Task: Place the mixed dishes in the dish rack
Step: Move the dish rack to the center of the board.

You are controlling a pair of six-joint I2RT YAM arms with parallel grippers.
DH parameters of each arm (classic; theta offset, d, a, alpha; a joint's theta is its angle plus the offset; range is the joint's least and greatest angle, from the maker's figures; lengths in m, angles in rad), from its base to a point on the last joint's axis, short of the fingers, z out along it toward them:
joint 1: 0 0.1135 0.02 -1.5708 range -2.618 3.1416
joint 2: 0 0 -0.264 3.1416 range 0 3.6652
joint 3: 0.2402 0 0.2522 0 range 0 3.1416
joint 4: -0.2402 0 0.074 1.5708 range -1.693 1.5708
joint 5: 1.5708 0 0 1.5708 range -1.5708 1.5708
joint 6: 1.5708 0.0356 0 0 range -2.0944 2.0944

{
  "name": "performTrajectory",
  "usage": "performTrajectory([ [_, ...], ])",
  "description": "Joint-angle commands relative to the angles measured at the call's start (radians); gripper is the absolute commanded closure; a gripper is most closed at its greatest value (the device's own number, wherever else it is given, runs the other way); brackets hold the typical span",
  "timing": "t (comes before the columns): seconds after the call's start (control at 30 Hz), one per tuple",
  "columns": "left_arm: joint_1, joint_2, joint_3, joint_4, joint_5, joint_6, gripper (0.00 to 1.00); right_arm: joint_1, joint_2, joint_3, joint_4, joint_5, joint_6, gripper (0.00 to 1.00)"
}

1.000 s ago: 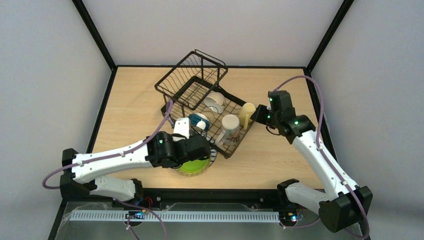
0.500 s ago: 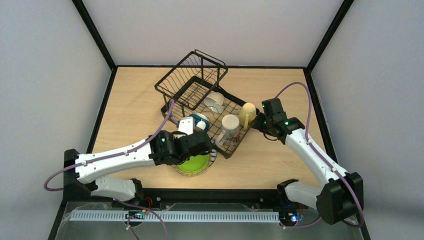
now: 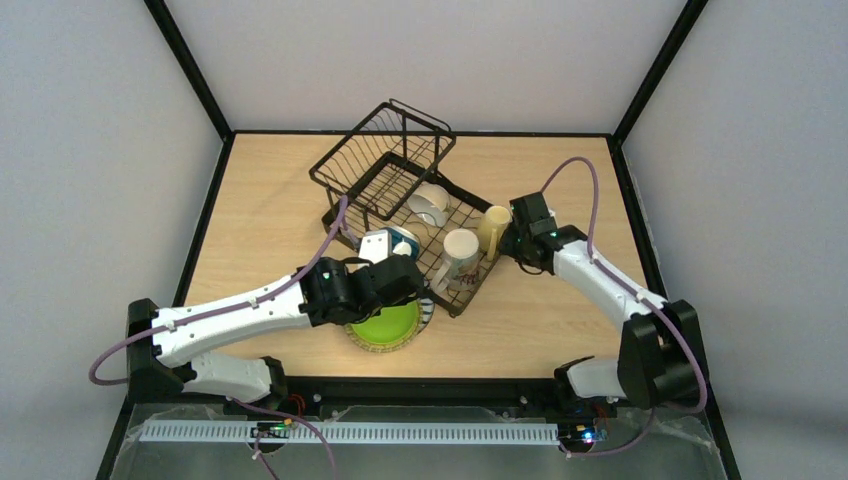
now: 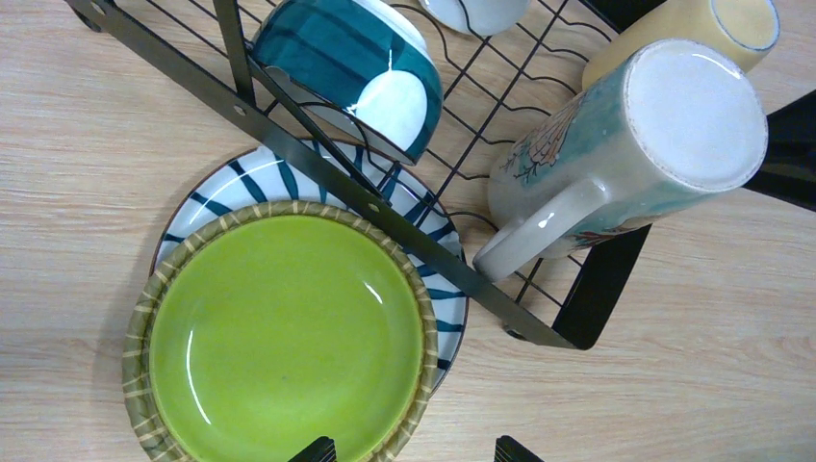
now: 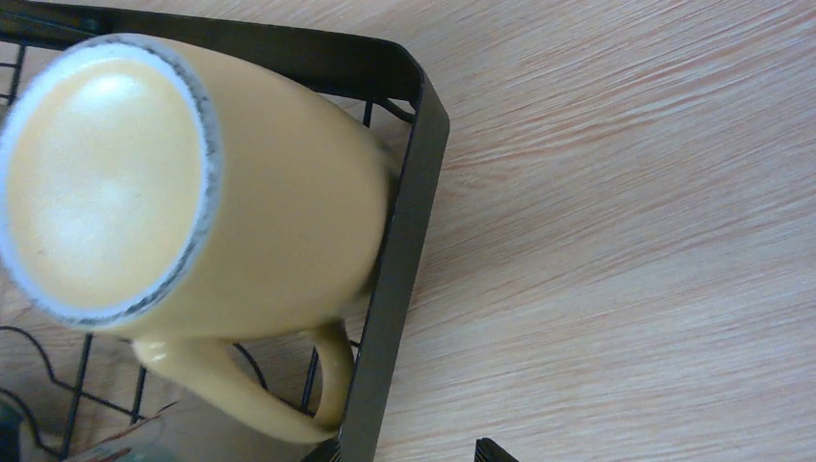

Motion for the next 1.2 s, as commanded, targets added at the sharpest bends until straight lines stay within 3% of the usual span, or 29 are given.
performTrajectory([
  [0.0, 0.010, -0.003, -0.012, 0.018, 0.013, 0.016, 0.05, 0.003, 0.054, 0.039, 0.055, 0.035, 0.013, 0.21],
  [0.33, 0.014, -0.007, -0.033, 0.018, 0.020, 0.024, 0.06, 0.002, 0.151, 0.085, 0.098, 0.041, 0.010, 0.23],
  [0.6, 0.033, -0.014, -0.040, 0.018, 0.027, 0.039, 0.06, 0.003, 0.195, 0.090, 0.113, 0.047, 0.016, 0.37],
  [0.8, 0.045, -0.012, -0.043, 0.021, 0.034, 0.047, 0.05, 0.002, 0.216, 0.093, 0.116, 0.064, 0.024, 0.64],
  [0.93, 0.048, -0.005, -0.043, 0.020, 0.037, 0.050, 0.06, 0.001, 0.229, 0.100, 0.117, 0.069, 0.030, 0.76],
  [1.07, 0.049, -0.001, -0.044, 0.021, 0.042, 0.050, 0.06, -0.004, 0.244, 0.108, 0.121, 0.061, 0.039, 0.97],
  [1.17, 0.049, 0.002, -0.047, 0.020, 0.045, 0.050, 0.06, -0.008, 0.258, 0.125, 0.122, 0.057, 0.044, 1.00],
])
